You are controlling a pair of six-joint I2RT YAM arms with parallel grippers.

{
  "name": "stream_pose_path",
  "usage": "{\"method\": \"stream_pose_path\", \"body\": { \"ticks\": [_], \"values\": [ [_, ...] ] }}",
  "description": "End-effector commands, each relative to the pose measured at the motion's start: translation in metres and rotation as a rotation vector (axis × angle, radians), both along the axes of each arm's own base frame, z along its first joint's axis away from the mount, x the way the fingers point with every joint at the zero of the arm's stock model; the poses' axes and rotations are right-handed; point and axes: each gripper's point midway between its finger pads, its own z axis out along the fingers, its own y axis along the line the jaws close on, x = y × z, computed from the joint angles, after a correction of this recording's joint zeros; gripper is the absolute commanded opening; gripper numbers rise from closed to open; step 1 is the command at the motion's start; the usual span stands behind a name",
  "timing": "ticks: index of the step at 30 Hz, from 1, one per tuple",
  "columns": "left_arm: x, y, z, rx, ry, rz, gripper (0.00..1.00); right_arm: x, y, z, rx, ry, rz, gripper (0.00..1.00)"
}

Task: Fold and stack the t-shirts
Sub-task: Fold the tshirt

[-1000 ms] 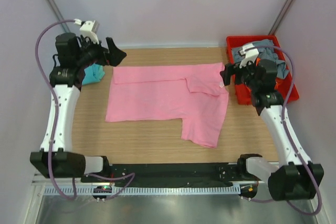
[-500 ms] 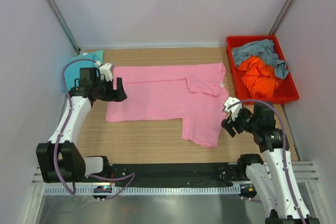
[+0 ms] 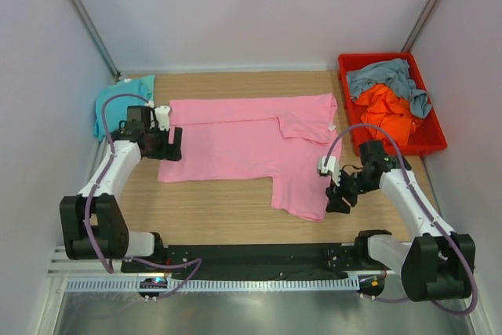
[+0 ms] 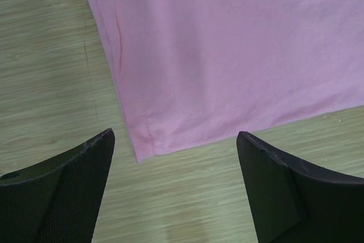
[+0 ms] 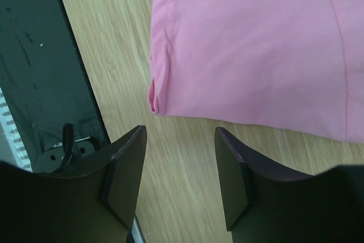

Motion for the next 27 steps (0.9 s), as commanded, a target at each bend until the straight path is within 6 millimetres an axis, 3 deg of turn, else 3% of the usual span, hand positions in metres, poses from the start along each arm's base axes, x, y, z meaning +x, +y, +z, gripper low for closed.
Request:
{"method": "stream_pose_path", "body": {
  "ticks": [1,7,10,13,21,25,26,27],
  "values": [
    [0.01,0.004,0.013,0.027,-0.036,0.002,0.89,0.002,0.009,0.01,0.032,-0.076,0.124,0.58],
    [0.009,0.009,0.009,0.055,-0.026,0.017,0.89,-0.007,0.016,-0.012,-0.044,-0.049,0.219,0.6],
    [0.011,0.011,0.009,0.065,-0.024,0.025,0.89,-0.001,0.02,-0.036,-0.141,-0.14,0.254,0.6],
    [0.012,0.013,0.009,0.072,-0.026,0.03,0.89,0.0,0.025,-0.047,-0.161,-0.191,0.261,0.6],
    [0.012,0.013,0.008,0.074,-0.025,0.031,0.89,0.002,0.022,-0.053,-0.196,-0.17,0.251,0.58],
    [0.013,0.014,0.005,0.077,-0.021,0.034,0.89,0.004,0.021,-0.057,-0.211,-0.164,0.248,0.48],
    [0.013,0.016,0.005,0.086,-0.022,0.037,0.89,0.004,0.021,-0.057,-0.218,-0.16,0.251,0.4],
    [0.013,0.017,0.005,0.09,-0.021,0.04,0.89,0.004,0.021,-0.056,-0.222,-0.152,0.252,0.38]
  ]
}}
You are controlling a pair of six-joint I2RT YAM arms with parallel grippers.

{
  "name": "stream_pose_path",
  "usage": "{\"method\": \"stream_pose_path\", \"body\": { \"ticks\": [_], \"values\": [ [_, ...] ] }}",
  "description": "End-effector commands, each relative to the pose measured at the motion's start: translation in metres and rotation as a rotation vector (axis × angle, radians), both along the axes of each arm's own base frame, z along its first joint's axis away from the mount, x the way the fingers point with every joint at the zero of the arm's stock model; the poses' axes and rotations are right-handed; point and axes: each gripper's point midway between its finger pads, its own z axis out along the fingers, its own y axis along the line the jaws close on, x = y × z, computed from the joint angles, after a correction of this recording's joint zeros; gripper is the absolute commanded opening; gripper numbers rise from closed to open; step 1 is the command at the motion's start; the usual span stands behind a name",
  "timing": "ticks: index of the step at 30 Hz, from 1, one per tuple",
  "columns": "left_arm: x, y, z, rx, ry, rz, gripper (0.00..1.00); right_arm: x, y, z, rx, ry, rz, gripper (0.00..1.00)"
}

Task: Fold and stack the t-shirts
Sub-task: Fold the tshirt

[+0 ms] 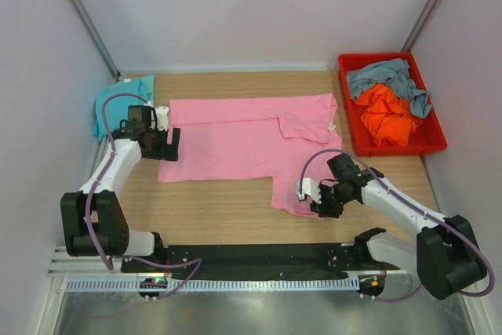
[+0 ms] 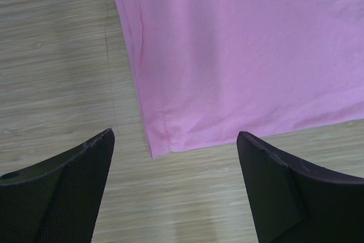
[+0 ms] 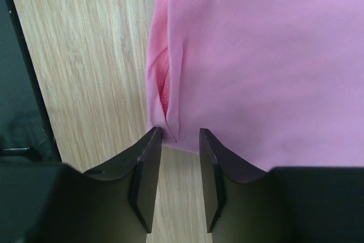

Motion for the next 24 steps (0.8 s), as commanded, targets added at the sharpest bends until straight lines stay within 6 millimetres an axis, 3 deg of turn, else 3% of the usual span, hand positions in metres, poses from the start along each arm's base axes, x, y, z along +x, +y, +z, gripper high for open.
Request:
{"method": "stream_pose_path", "body": {
  "ticks": [1,12,24],
  "values": [
    [0.012,0.004,0.012,0.029,-0.046,-0.002,0.89,0.007,0.001,0.003,-0.013,-0.01,-0.005,0.38],
    [0.011,0.006,0.009,0.041,-0.04,0.0,0.89,-0.018,0.005,0.029,0.018,0.065,0.036,0.44],
    [0.006,0.007,0.012,0.049,-0.052,0.004,0.9,-0.016,0.005,0.014,-0.018,0.106,0.019,0.44]
  ]
}}
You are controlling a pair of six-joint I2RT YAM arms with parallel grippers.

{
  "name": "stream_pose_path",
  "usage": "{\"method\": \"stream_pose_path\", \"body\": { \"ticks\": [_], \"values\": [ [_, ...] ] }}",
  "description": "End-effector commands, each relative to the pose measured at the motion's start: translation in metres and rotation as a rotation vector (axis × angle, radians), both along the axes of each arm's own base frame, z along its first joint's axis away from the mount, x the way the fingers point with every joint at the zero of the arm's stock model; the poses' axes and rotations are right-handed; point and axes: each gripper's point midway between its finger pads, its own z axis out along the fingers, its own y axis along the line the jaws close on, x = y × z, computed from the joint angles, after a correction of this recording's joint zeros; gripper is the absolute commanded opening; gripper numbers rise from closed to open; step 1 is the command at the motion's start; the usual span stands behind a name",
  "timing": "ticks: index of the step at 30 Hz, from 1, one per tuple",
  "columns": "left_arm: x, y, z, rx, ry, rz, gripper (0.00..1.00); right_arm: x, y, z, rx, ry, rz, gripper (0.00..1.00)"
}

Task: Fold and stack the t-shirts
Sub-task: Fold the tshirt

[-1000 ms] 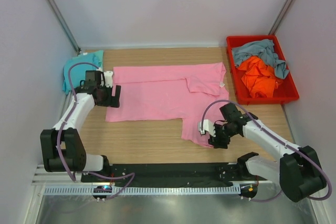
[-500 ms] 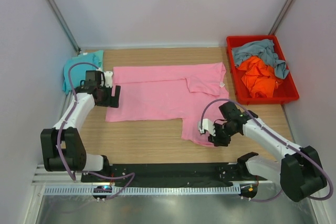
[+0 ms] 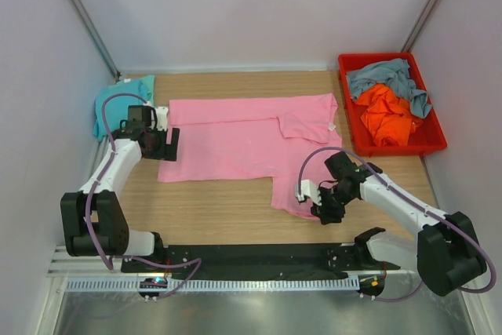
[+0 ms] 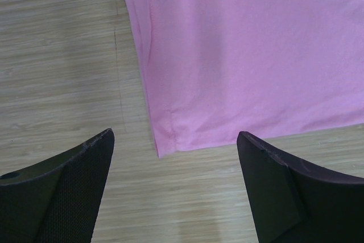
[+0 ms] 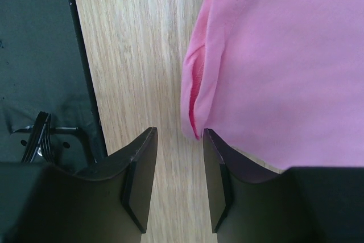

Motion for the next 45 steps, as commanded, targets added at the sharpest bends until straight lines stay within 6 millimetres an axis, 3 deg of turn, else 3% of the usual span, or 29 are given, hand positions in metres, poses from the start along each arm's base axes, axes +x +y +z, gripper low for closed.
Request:
{"method": "stream_pose_path", "body": {
  "ticks": [1,6,11,16,19,22,25,32,38,45],
  "values": [
    [0.006,0.002,0.013,0.021,-0.054,-0.015,0.9,0.01,0.008,0.003,0.02,-0.02,-0.005,0.44],
    [0.004,0.003,0.013,0.028,-0.055,-0.014,0.9,0.015,0.013,0.002,0.023,-0.025,-0.007,0.4],
    [0.002,0.006,0.013,0.047,-0.055,-0.009,0.9,0.016,0.013,0.004,0.017,-0.025,-0.01,0.19],
    [-0.004,0.011,0.011,0.069,-0.021,-0.009,0.9,0.013,0.009,0.012,0.003,-0.034,-0.009,0.08],
    [-0.012,0.017,0.008,0.095,0.036,-0.034,0.9,0.017,0.007,0.027,0.005,-0.091,-0.018,0.04],
    [-0.022,0.022,0.003,0.096,0.099,-0.059,0.88,0.024,0.008,0.042,0.037,-0.165,-0.046,0.03],
    [-0.033,0.023,0.0,0.084,0.159,-0.099,0.79,0.027,0.007,0.049,0.043,-0.194,-0.075,0.02],
    [-0.051,0.026,-0.018,0.043,0.289,-0.132,0.72,0.028,0.009,0.045,0.055,-0.198,-0.107,0.02],
    [-0.051,0.02,-0.032,-0.055,0.369,-0.143,0.58,0.033,0.011,0.045,0.059,-0.202,-0.118,0.02],
    [-0.043,0.02,-0.049,-0.085,0.389,-0.139,0.52,0.036,0.011,0.044,0.052,-0.206,-0.123,0.03]
  ]
}}
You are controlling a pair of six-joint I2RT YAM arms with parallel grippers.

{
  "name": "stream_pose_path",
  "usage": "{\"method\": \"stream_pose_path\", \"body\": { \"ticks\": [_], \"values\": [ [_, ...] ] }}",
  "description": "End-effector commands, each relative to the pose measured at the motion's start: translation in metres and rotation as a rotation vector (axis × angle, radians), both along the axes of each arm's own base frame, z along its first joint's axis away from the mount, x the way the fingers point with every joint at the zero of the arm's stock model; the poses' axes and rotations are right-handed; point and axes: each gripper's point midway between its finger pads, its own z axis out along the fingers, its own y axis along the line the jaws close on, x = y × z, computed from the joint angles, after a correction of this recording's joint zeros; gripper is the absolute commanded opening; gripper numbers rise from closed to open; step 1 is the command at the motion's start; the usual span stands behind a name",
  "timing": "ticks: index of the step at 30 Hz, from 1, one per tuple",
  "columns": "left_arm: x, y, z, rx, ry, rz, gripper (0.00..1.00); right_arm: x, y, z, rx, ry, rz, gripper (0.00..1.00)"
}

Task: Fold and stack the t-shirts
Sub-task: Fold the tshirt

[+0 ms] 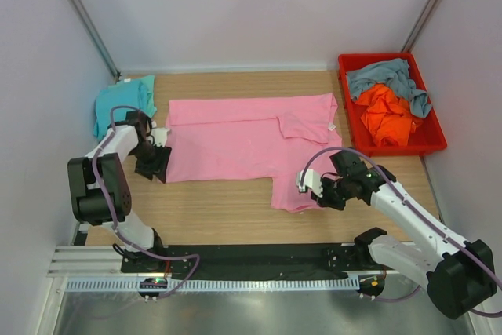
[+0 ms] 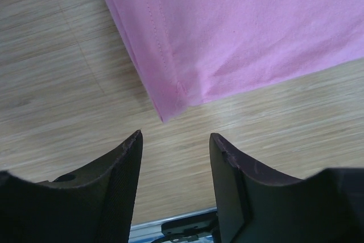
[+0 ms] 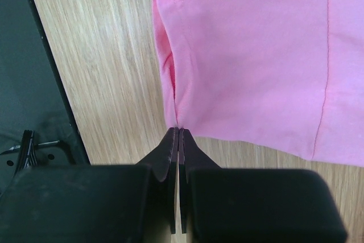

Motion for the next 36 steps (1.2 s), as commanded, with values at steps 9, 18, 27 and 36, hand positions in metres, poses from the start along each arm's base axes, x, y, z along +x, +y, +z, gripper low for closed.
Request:
{"method": "stream_pose_path", "body": {
  "ticks": [9,18,27,36],
  "values": [
    [0.011,-0.009,-0.013,-0.076,0.007,-0.011,0.42,0.01,0.004,0.001,0.005,-0.024,-0.015,0.03],
    [0.008,-0.006,-0.014,-0.067,0.013,-0.01,0.14,0.013,0.005,0.001,0.007,-0.028,-0.018,0.03],
    [0.009,0.001,0.013,-0.024,-0.057,-0.029,0.0,0.022,-0.002,0.023,0.0,-0.121,-0.06,0.02],
    [0.016,0.0,0.054,-0.02,-0.157,-0.037,0.0,0.043,-0.009,0.056,-0.005,-0.221,-0.173,0.01]
  ]
}}
